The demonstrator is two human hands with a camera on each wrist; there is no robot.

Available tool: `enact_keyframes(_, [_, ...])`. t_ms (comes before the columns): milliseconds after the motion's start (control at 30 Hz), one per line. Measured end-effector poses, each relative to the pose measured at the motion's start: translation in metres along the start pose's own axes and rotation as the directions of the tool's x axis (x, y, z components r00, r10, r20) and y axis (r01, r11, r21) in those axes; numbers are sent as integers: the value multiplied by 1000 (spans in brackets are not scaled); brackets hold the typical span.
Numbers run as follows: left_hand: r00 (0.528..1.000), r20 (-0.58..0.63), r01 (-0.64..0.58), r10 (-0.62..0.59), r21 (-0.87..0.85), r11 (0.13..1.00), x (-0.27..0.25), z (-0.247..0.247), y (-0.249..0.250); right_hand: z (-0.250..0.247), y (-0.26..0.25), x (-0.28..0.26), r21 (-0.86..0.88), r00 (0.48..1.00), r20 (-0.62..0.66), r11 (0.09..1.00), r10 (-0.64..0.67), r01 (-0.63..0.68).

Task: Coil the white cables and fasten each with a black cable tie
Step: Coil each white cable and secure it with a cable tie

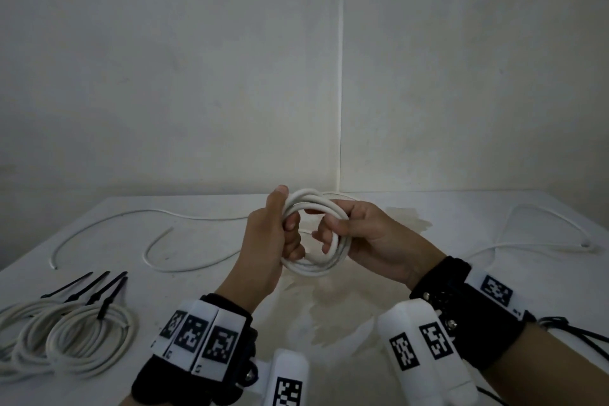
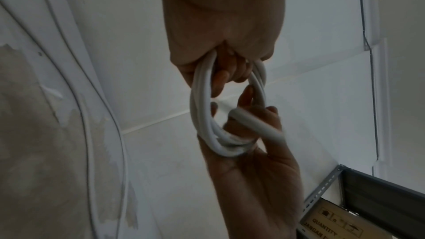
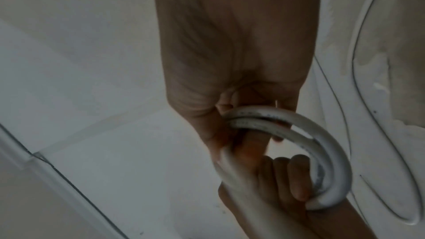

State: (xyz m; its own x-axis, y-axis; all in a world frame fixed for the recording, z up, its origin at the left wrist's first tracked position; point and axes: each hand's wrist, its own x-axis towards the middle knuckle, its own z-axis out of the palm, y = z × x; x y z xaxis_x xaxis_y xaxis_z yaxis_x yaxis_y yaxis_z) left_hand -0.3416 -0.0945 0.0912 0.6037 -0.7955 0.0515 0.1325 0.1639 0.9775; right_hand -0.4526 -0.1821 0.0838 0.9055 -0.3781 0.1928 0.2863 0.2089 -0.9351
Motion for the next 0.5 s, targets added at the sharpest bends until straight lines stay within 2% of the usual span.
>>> enact_keyframes(100, [1000, -5, -3, 3, -35, 999, 2, -1, -3, 1, 0, -1, 15, 999, 13, 999, 40, -40])
enact_keyframes(167, [1000, -20, -9, 8, -32, 999, 3, -3, -4, 3, -2, -1, -161, 998, 9, 986, 54, -52])
enact_keyframes(233, [999, -49, -18, 17, -29, 999, 3, -6, -5, 3, -3, -2, -412, 999, -15, 910, 32, -35])
enact_keyframes(300, [997, -71, -31, 26, -71, 997, 5, -9, -4, 5, -3, -3, -570, 999, -45, 822, -14, -14])
enact_keyframes(367, [997, -76, -39, 30, -120, 992, 5, -10, -2, 6, -2, -3, -559, 994, -95, 829, -49, -12])
enact_keyframes(433, [997, -73, -43, 31, -158, 987, 5, -9, -1, 10, -1, -1, -428, 985, -166, 903, -45, -31])
enact_keyframes(500, [998, -60, -46, 36, -180, 983, 4, -6, -1, 14, 1, 2, -358, 971, -227, 934, -73, -14])
